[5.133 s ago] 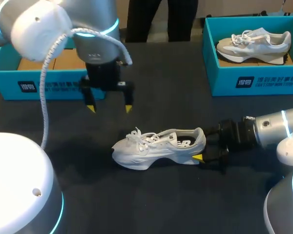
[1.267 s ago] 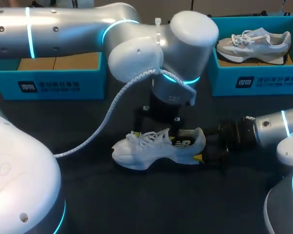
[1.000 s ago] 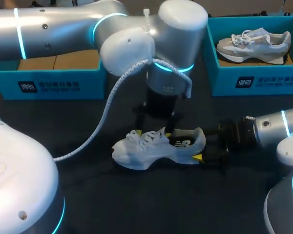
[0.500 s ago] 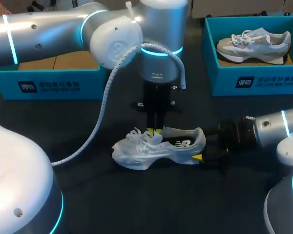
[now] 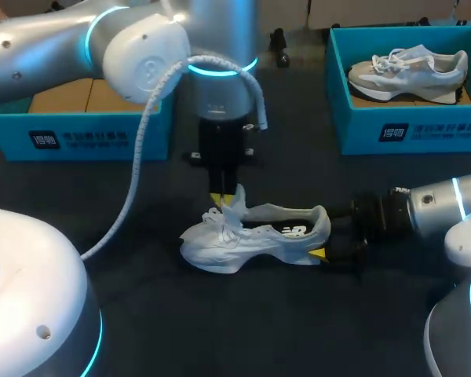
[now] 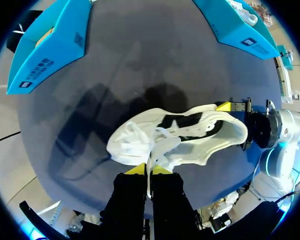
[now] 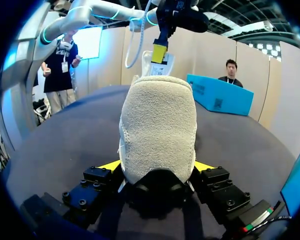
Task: Take the shoe out of the shoebox, open the shoe tongue, remove and reinsert the insole, then place the shoe into the shoebox
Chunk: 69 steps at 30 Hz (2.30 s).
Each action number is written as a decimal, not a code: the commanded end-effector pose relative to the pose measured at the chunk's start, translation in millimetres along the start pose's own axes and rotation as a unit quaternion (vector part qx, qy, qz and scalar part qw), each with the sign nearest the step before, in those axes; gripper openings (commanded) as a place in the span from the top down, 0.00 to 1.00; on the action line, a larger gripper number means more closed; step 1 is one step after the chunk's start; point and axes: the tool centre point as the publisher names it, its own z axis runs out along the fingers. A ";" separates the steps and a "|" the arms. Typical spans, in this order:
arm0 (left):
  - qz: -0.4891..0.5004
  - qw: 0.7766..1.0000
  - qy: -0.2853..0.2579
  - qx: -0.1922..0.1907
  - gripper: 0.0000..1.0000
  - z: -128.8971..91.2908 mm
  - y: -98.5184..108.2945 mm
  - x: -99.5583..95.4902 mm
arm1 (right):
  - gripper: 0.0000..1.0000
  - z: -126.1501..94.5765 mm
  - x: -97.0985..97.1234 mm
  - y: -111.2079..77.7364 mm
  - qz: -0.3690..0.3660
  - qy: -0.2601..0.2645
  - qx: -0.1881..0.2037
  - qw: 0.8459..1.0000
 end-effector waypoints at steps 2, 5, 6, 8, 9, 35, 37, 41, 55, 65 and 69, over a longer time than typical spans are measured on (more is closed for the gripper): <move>-0.014 1.000 0.004 0.014 1.00 15.5 4.4 -18.6 | 1.00 2.8 0.1 1.0 0.000 -0.001 0.003 1.000; -0.023 0.999 -0.006 0.023 1.00 25.3 3.5 -24.6 | 1.00 2.8 0.1 1.0 0.000 -0.001 0.003 1.000; -0.024 0.999 -0.007 0.026 1.00 29.1 3.2 -26.3 | 1.00 2.8 0.1 1.0 0.000 -0.001 0.003 1.000; -0.029 0.999 -0.014 0.027 1.00 37.0 2.5 -29.3 | 1.00 2.8 0.1 1.0 0.000 -0.001 0.003 1.000; -0.033 0.999 -0.019 0.031 1.00 42.2 2.1 -30.7 | 1.00 2.8 0.1 1.0 0.000 -0.001 0.003 1.000; -0.079 0.993 -0.075 0.041 0.00 97.7 -5.8 -52.6 | 1.00 2.8 0.1 1.0 0.000 -0.001 0.003 1.000; -0.078 0.993 -0.071 0.043 0.00 93.0 -4.2 -53.1 | 1.00 2.8 0.1 1.0 0.000 -0.001 0.003 1.000; -0.072 0.994 -0.059 0.052 0.00 79.9 -0.7 -54.1 | 1.00 2.8 0.1 1.0 0.000 -0.001 0.003 1.000; 0.028 0.994 -0.008 0.106 0.00 28.7 0.4 -29.9 | 1.00 2.8 0.1 1.0 0.000 -0.001 0.003 1.000; 0.165 0.977 -0.007 0.136 0.00 -1.2 1.1 -3.4 | 1.00 2.8 0.1 1.0 0.000 -0.001 0.003 1.000; 0.257 0.956 0.002 0.145 0.00 -13.6 -0.8 5.0 | 1.00 2.8 0.1 1.0 0.000 -0.001 0.003 1.000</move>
